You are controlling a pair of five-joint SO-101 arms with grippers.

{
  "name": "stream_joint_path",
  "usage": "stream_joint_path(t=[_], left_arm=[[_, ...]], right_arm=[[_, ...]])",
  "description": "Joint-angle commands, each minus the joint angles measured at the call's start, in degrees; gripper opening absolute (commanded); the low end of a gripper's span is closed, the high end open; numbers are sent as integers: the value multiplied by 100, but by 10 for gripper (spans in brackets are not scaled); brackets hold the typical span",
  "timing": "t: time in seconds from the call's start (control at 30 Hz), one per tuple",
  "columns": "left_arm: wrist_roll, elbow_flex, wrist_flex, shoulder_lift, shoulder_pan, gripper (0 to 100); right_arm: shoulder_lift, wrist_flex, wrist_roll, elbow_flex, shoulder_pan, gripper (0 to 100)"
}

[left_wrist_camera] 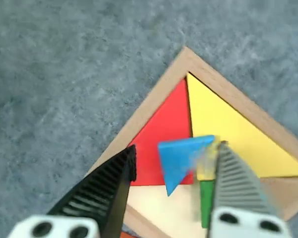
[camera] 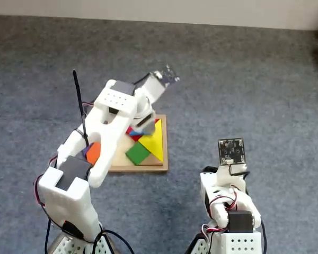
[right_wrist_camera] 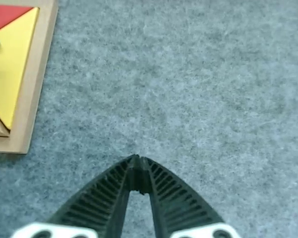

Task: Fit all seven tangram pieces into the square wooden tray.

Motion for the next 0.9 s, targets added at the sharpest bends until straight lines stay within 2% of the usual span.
stream_joint_path(t=[0.0,0.1,0.2,0.37,0.6,0.67,0.73,0.87], left_arm=[[668,-444,53,-84,127,93],[1073,-444,62,-84,251,5],[1327,-391,70,-57,444,14],[1345,-382,53,-22,796,13],[1319,-391,79,-84,822,18],[1310,-462,308,-92,796,18],[1310,-611,659,-92,796,40],[1336,-875,1363,-92,804,164]], right_arm=[[-40,-4,9,848,75,9],[-40,-4,9,848,75,9],[-40,-4,9,848,75,9],[-40,-4,9,848,75,9],[-40,-4,9,848,75,9],[-40,-4,9,848,75,9],[-40,-4,9,848,75,9],[-40,-4,9,848,75,9]])
